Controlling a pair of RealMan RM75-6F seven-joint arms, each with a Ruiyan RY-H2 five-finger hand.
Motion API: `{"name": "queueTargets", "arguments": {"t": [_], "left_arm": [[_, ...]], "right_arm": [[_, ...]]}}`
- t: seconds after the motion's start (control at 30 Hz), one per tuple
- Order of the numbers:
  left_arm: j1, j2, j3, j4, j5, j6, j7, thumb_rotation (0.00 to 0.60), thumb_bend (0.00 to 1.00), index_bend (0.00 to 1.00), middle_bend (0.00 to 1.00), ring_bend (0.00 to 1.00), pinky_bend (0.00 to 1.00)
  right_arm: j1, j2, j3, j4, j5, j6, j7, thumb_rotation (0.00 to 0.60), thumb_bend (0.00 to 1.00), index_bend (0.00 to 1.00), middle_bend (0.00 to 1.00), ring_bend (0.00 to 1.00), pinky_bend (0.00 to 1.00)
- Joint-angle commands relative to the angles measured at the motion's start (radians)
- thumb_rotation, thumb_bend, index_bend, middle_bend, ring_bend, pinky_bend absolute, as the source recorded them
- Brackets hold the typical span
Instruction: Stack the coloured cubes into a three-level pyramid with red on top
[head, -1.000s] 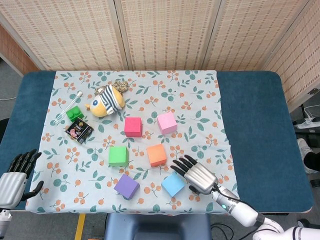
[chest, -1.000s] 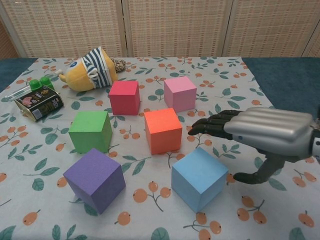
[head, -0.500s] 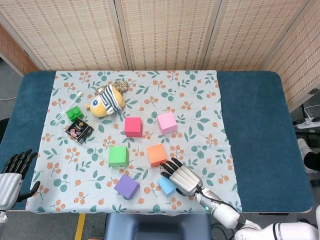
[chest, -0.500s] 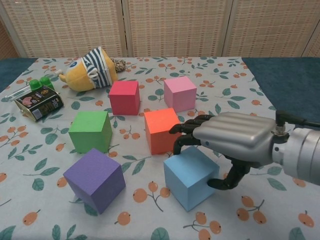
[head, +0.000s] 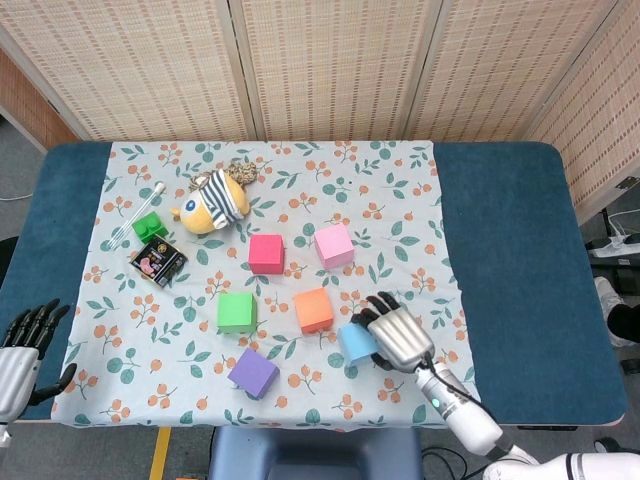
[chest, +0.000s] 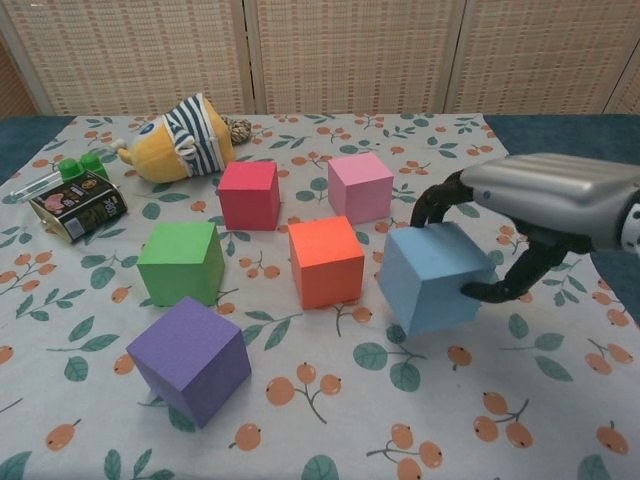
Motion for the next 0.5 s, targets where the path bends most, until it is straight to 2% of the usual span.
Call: {"name": "queueTargets", "arguments": {"t": [0.03, 0.17, 0.27, 0.5], "left_arm": [[-0.002, 0.001, 0.001, 0.000, 0.001, -0.005, -0.004, 0.600, 0.37, 0.00, 0.00, 0.00, 0.07], [-0.009, 0.003, 0.006, -0.001, 0.008, -0.020, -0.009, 0.600, 0.37, 0.00, 0.00, 0.00, 0.07], [-0.010, 0.003, 0.010, -0.001, 0.019, -0.021, -0.008, 0.600, 0.37, 0.00, 0.00, 0.00, 0.07], [-0.009, 0.004, 0.011, 0.000, 0.020, -0.018, -0.008, 0.600, 0.37, 0.00, 0.00, 0.00, 0.07]], "right_arm": [[-0.015, 0.015, 0.042, 0.003, 0.058, 0.065, 0.008, 0.600, 0.23, 0.86, 0.33, 0.11, 0.11], [0.037, -0.068, 0.116, 0.086, 0.158, 0.097, -0.032, 0.600, 0.23, 0.86, 0.33, 0.11, 0.12], [0.084, -0.139, 0.148, 0.159, 0.206, 0.103, -0.070, 0.600, 0.23, 0.86, 0.33, 0.11, 0.13], [0.149, -0.265, 0.147, 0.303, 0.208, 0.109, -0.107, 0.600, 0.23, 0.86, 0.33, 0.12, 0.13]]}}
